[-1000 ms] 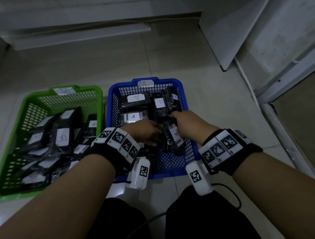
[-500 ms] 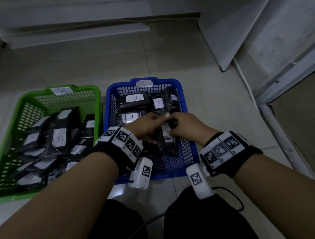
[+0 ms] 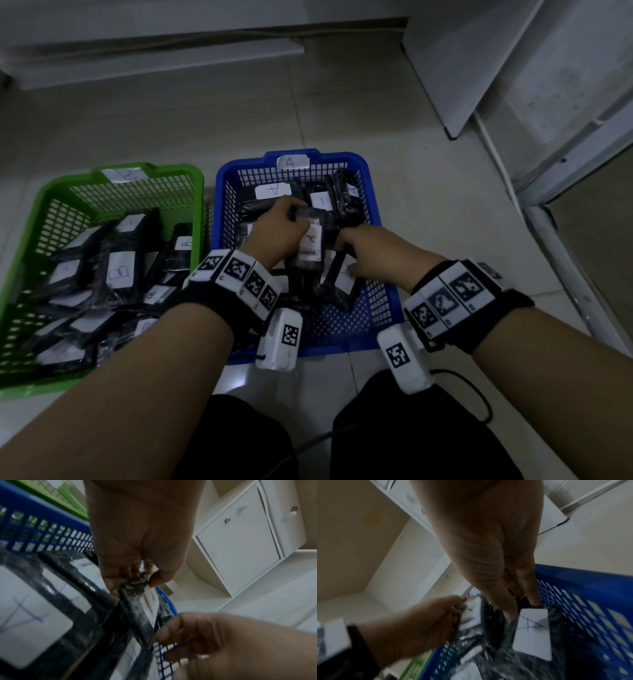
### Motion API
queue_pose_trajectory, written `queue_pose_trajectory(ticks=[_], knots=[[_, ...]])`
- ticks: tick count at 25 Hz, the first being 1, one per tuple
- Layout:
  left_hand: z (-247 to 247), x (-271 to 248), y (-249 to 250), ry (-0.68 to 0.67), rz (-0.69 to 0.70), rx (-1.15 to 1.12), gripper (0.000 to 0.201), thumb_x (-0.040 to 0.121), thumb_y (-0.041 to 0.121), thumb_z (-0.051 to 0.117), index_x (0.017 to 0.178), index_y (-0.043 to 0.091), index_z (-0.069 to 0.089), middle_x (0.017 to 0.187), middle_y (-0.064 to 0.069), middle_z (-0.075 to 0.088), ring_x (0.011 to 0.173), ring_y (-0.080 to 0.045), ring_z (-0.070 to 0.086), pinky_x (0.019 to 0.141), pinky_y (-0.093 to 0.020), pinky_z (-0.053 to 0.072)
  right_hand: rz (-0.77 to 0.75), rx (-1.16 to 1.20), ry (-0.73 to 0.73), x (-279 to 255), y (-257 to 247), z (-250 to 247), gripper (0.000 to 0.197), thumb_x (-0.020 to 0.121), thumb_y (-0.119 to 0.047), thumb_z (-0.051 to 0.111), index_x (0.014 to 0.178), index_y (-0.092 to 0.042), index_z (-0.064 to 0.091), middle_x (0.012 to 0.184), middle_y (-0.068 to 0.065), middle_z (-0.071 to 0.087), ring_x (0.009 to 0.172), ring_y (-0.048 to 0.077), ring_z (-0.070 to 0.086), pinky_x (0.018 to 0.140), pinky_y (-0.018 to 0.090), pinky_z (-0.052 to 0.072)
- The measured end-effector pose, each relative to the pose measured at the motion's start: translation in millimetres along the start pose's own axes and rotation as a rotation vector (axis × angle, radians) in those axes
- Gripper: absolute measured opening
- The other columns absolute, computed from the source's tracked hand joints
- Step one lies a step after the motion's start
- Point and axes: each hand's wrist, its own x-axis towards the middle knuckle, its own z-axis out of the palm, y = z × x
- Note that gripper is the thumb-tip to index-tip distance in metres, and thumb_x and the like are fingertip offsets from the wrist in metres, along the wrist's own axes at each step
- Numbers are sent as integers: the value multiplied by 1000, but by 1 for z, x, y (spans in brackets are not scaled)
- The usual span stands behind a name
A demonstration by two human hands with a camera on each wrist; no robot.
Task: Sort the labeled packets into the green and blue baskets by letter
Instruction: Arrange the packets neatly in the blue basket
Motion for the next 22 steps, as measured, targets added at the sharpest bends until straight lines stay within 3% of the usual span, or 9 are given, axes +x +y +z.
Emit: queue_pose_trajectory(ticks=[2, 4, 9, 13, 15, 17, 19, 20, 22], knots=[[-5, 0, -2, 0, -1, -19, 34, 91, 18, 50, 125, 21, 52, 114, -7, 62, 99, -24, 61, 91, -41, 52, -16, -94, -102, 1, -5, 10, 67, 78, -26, 74, 134, -18, 39, 125, 13, 44, 109, 29, 52, 80, 31, 45], [-9, -3, -6, -1, -3, -27, 35, 91, 18, 51, 126, 20, 50, 112, -9, 62, 95, -26, 62, 88, -43, 54, -7, -188, -122, 5, -8, 17, 70, 73, -26, 78, 131, -17, 39, 127, 15, 39, 102, 31, 54, 76, 33, 47], [-20, -7, -17, -15, -34, -14, 31, 90, 21, 54, 121, 21, 48, 103, -7, 62, 82, -22, 61, 76, -36, 53, -54, -176, -157, 4, -13, -3, 29, 82, -10, 68, 110, -9, 58, 107, 8, 58, 91, 20, 55, 54, 21, 36], [-25, -11, -21, -88, -54, -18, 31, 90, 19, 53, 121, 19, 51, 92, -8, 63, 64, -20, 56, 54, -28, 46, 65, -44, -253, -2, -11, -15, 21, 84, -5, 64, 100, -14, 54, 73, 1, 61, 47, 11, 55, 47, 21, 45], [-27, -13, -21, -94, -54, -12, 31, 91, 18, 52, 121, 19, 50, 87, -6, 62, 56, -15, 52, 47, -21, 40, 102, -28, -297, -9, -12, -10, 17, 87, 0, 57, 96, -14, 53, 69, 2, 59, 37, 7, 54, 45, 21, 48], [-30, -15, -20, -109, -46, -6, 32, 91, 17, 53, 122, 20, 50, 88, -6, 63, 59, -17, 55, 49, -22, 45, 106, -82, -282, -14, -13, -1, 11, 90, -6, 54, 82, -15, 53, 87, 11, 68, 44, 7, 52, 47, 20, 46], [-30, -18, -20, -151, -53, -37, 33, 89, 16, 56, 122, 20, 50, 97, -12, 66, 78, -25, 64, 67, -34, 58, 116, -97, -258, -15, -17, 3, 15, 90, -13, 53, 76, -16, 55, 105, 14, 69, 57, 13, 52, 53, 22, 45], [-29, -19, -19, -181, -72, -82, 33, 89, 14, 58, 121, 19, 50, 102, -15, 66, 86, -28, 66, 76, -40, 59, 113, -136, -280, -15, -20, 1, 10, 91, -14, 54, 84, -14, 61, 110, 14, 68, 63, 15, 53, 56, 22, 45], [-25, -24, -16, -239, -118, -202, 30, 88, 10, 61, 116, 14, 51, 104, -19, 66, 85, -29, 66, 79, -45, 59, 115, -241, -374, -10, -22, -5, 23, 94, -18, 54, 109, -5, 65, 116, 12, 67, 76, 18, 62, 58, 22, 45]])
